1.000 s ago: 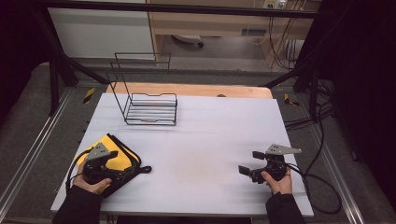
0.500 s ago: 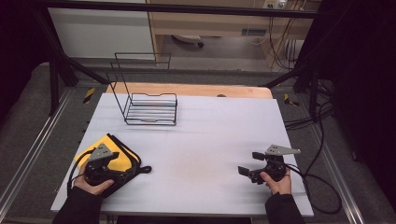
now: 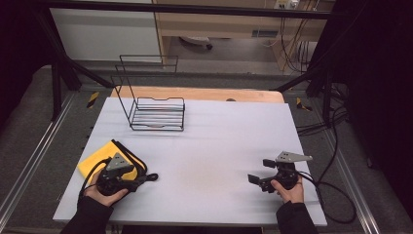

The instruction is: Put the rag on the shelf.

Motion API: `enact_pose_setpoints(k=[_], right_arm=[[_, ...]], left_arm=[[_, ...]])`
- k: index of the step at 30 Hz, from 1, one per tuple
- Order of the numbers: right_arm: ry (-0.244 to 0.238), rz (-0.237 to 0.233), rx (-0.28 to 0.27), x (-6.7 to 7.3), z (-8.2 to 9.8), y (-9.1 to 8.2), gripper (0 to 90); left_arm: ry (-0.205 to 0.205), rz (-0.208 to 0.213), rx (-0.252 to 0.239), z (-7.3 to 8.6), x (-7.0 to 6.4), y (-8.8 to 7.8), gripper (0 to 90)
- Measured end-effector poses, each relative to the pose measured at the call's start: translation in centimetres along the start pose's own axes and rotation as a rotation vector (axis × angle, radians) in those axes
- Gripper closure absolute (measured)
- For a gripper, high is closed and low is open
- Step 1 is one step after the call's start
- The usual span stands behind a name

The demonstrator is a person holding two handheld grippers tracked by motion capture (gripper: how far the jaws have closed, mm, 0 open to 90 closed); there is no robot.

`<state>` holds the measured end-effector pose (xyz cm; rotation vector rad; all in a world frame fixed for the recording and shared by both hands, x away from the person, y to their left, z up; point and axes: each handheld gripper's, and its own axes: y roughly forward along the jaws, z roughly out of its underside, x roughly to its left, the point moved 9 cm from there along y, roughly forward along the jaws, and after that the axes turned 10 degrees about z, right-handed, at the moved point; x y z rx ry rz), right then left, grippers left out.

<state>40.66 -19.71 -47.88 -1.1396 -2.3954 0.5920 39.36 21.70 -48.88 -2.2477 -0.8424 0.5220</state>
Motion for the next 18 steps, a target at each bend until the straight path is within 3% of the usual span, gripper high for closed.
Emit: enact_pose_setpoints(k=[6, 11, 18], right_arm=[[-0.001, 0.002, -0.001, 0.0, 0.0, 0.0, 0.8], [-0.008, 0.004, -0.001, -0.1, 0.0, 0.0, 0.8], [-0.005, 0.007, -0.001, -0.1, 0.0, 0.0, 0.7]], left_arm=[[0.009, -0.023, 0.060, 0.9, 0.3, 0.7, 37.8], [0.009, -0.035, 0.071, 1.1, 0.4, 0.9, 40.4], [0.060, -0.090, 0.104, 1.5, 0.3, 1.5, 43.0]])
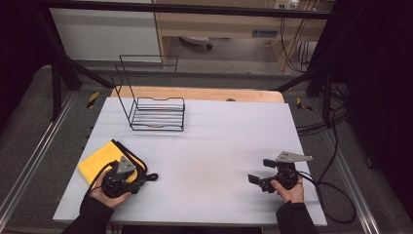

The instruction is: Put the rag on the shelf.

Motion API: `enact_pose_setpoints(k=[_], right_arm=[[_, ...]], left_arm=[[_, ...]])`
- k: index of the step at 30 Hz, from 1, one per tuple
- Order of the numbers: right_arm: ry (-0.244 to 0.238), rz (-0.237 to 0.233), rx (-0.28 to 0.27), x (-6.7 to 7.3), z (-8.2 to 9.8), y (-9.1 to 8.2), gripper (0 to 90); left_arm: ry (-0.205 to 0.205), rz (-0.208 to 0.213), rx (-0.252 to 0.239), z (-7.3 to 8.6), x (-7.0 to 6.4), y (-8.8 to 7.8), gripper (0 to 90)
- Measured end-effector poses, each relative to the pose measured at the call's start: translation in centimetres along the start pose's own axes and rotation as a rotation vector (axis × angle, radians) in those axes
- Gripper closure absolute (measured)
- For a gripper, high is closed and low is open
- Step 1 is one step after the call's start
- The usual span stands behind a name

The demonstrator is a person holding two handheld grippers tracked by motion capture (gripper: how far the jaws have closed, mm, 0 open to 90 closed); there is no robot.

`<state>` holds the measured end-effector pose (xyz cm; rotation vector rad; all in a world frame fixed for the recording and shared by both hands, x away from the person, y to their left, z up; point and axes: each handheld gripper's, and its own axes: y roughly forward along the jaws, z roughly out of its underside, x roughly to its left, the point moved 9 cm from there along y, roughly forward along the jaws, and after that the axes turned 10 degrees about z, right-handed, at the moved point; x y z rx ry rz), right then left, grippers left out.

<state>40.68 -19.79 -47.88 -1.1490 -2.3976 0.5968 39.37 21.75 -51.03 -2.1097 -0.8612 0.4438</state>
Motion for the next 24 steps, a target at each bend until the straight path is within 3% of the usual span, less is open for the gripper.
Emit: enact_pose_setpoints(k=[11, 15, 18, 24], right_arm=[[-0.001, 0.000, -0.004, 0.0, -0.1, -0.1, 0.7], [0.002, -0.002, -0.005, 0.0, -0.1, -0.1, 0.7], [0.004, -0.004, -0.005, 0.0, -0.1, -0.1, 0.7], [0.006, -0.007, -0.004, 0.0, -0.1, 0.0, 0.8]], left_arm=[[-0.012, -0.030, 0.010, 0.0, 0.5, -0.2, 56.8], [-0.047, -0.017, 0.000, 0.0, 1.0, -0.4, 70.4], [-0.082, 0.009, -0.013, -0.1, 1.3, -0.6, 73.0], [-0.100, 0.018, -0.031, -0.4, 1.3, -1.1, 76.3]])
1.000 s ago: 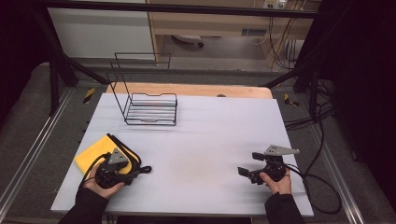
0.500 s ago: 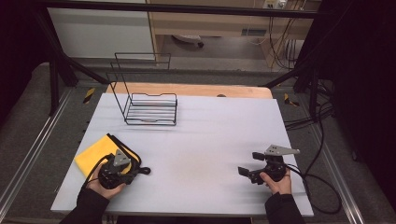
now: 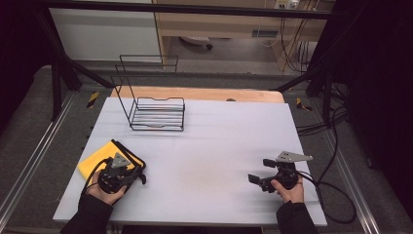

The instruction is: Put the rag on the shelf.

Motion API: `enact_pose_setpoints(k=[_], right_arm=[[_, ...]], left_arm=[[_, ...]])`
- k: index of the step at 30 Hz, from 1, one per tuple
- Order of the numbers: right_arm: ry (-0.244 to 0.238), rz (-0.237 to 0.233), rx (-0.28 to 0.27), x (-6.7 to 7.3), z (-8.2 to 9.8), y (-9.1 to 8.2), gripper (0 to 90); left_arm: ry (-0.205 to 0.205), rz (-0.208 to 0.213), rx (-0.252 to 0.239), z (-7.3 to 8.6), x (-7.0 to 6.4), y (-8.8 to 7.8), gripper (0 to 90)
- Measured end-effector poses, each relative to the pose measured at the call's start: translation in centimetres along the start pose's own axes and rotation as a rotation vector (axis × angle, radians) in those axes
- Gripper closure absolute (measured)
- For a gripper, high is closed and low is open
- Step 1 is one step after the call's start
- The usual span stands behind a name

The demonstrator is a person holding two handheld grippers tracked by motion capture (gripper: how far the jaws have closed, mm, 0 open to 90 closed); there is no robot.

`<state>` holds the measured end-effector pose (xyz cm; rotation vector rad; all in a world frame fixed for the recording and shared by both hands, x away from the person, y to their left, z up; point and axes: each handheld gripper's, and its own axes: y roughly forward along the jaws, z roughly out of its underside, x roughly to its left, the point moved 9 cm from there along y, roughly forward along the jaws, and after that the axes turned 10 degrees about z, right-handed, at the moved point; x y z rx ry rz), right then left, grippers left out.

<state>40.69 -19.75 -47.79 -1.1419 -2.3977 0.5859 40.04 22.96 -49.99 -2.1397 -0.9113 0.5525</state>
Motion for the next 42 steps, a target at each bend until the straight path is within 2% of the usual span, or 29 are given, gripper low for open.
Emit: enact_pose_setpoints(k=[4, 8, 12, 17, 19, 21, 22, 23, 25, 27, 30, 31, 32, 35, 36, 38, 40, 42], right_arm=[[0.001, -0.001, 0.000, 0.0, 0.0, 0.0, 0.9], [-0.003, -0.002, 0.003, 0.0, 0.0, 0.1, 1.0], [-0.003, -0.002, 0.003, 0.0, 0.0, 0.1, 1.0], [-0.004, -0.003, 0.005, 0.0, 0.1, 0.1, 1.0], [-0.004, -0.002, 0.006, 0.0, 0.1, 0.1, 1.1], [-0.003, -0.002, 0.009, 0.0, 0.1, 0.1, 1.1], [-0.003, -0.001, 0.009, 0.0, 0.1, 0.2, 1.1], [-0.003, -0.001, 0.009, 0.0, 0.1, 0.2, 1.1], [-0.004, 0.000, 0.007, 0.0, 0.1, 0.1, 1.1], [-0.004, 0.001, 0.008, 0.0, 0.1, 0.1, 1.1], [-0.005, 0.000, 0.010, 0.0, 0.1, 0.2, 1.1], [-0.005, 0.000, 0.010, 0.0, 0.1, 0.2, 1.1], [-0.006, 0.002, 0.010, 0.0, 0.1, 0.1, 1.2], [-0.008, 0.005, 0.008, -0.1, 0.1, 0.1, 1.1], [-0.008, 0.005, 0.009, -0.1, 0.1, 0.1, 1.2], [-0.009, 0.007, 0.009, -0.1, 0.1, 0.1, 1.2], [-0.008, 0.006, 0.012, -0.1, 0.1, 0.1, 1.1], [-0.007, 0.008, 0.013, -0.1, 0.2, 0.1, 1.1]], left_arm=[[-0.023, 0.014, -0.026, -0.4, 0.0, -0.3, 76.8], [-0.057, 0.052, -0.084, -1.2, -0.2, -0.9, 77.1], [-0.052, 0.091, -0.126, -2.3, -1.2, -1.2, 77.6], [-0.021, 0.137, -0.150, -3.6, -3.4, -0.8, 77.8], [-0.014, 0.144, -0.152, -3.8, -3.8, -0.6, 77.8], [0.005, 0.163, -0.162, -4.7, -5.1, 0.1, 77.8], [0.005, 0.163, -0.162, -4.7, -5.1, 0.1, 77.8], [0.021, 0.172, -0.159, -5.1, -6.0, 0.7, 77.7], [0.032, 0.178, -0.153, -5.3, -6.5, 1.0, 77.8], [0.061, 0.193, -0.143, -6.0, -7.9, 2.0, 77.7], [0.078, 0.214, -0.147, -6.9, -9.4, 2.8, 77.7], [0.078, 0.214, -0.147, -6.9, -9.4, 2.8, 77.7], [0.095, 0.228, -0.146, -7.4, -10.5, 3.4, 77.7], [0.131, 0.239, -0.135, -7.7, -12.2, 4.4, 77.6], [0.131, 0.239, -0.135, -7.7, -12.2, 4.4, 77.5], [0.150, 0.254, -0.126, -7.8, -13.6, 5.2, 77.5], [0.158, 0.261, -0.123, -7.7, -14.0, 5.4, 77.2], [0.185, 0.261, -0.105, -7.4, -14.6, 6.0, 76.5]])
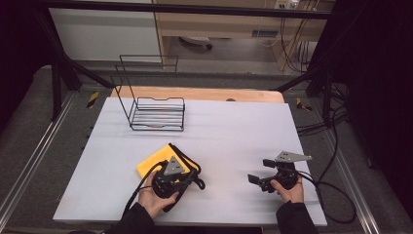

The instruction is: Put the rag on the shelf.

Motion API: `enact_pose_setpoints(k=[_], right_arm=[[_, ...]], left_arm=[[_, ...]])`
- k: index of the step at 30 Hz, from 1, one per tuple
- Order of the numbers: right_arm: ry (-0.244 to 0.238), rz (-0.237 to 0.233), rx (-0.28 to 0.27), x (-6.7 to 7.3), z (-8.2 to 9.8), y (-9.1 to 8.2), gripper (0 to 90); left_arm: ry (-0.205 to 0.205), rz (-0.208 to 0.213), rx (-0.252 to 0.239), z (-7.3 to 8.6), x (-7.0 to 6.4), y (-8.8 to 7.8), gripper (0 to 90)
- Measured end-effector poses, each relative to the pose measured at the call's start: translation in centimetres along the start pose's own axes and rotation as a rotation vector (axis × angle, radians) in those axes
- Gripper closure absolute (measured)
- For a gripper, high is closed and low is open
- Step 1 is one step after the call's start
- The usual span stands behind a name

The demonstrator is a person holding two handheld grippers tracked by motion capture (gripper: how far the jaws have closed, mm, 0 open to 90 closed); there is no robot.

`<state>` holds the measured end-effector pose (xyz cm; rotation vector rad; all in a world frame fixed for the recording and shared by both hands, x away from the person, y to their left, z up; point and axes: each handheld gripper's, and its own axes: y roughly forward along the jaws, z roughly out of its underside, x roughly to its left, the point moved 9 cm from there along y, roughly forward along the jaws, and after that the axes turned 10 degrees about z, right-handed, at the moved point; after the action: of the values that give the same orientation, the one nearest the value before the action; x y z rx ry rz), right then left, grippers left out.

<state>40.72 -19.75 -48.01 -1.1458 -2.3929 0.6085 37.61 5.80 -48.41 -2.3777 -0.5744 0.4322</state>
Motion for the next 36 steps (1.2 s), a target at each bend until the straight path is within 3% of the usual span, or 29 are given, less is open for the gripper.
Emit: enact_pose_setpoints(k=[4, 6, 9, 16, 22, 27, 28, 29, 33, 34, 36], right_arm=[[-0.001, 0.001, 0.000, 0.0, 0.0, 0.0, 1.2], [0.000, -0.001, -0.001, 0.0, 0.0, 0.1, 1.2], [0.001, -0.001, 0.000, 0.1, -0.1, 0.2, 1.2], [-0.005, 0.005, -0.002, 0.7, -0.7, 0.4, 1.1], [-0.036, 0.002, 0.013, 2.2, -1.9, 1.8, 1.7], [-0.098, -0.017, 0.043, 4.7, -3.2, 4.0, 3.8], [-0.101, -0.019, 0.060, 5.4, -3.4, 4.5, 4.1], [-0.123, -0.019, 0.065, 5.9, -3.7, 5.1, 5.4], [-0.154, -0.028, 0.089, 8.4, -4.8, 7.9, 8.3], [-0.154, -0.028, 0.089, 8.4, -4.8, 7.9, 8.3], [-0.166, -0.044, 0.110, 10.3, -5.5, 10.1, 13.0]], left_arm=[[-0.017, 0.021, 0.018, 0.5, 0.1, 0.6, 72.6], [-0.029, 0.053, 0.032, 0.7, -0.1, 0.9, 67.4], [-0.027, 0.059, 0.030, 0.7, -0.2, 0.7, 57.5], [-0.022, 0.054, 0.013, 0.3, 0.4, -2.1, 36.2], [-0.038, -0.022, -0.045, 0.6, 3.5, -6.5, 25.8], [-0.092, -0.093, -0.087, 1.9, 6.8, -9.4, 16.9], [-0.092, -0.093, -0.087, 1.9, 6.8, -9.4, 14.7], [-0.121, -0.119, -0.093, 2.7, 8.0, -10.2, 13.2], [-0.160, -0.149, -0.105, 4.4, 9.6, -11.1, 8.9], [-0.160, -0.149, -0.105, 4.4, 9.6, -11.1, 8.6], [-0.184, -0.153, -0.110, 5.1, 10.2, -11.3, 8.4]])
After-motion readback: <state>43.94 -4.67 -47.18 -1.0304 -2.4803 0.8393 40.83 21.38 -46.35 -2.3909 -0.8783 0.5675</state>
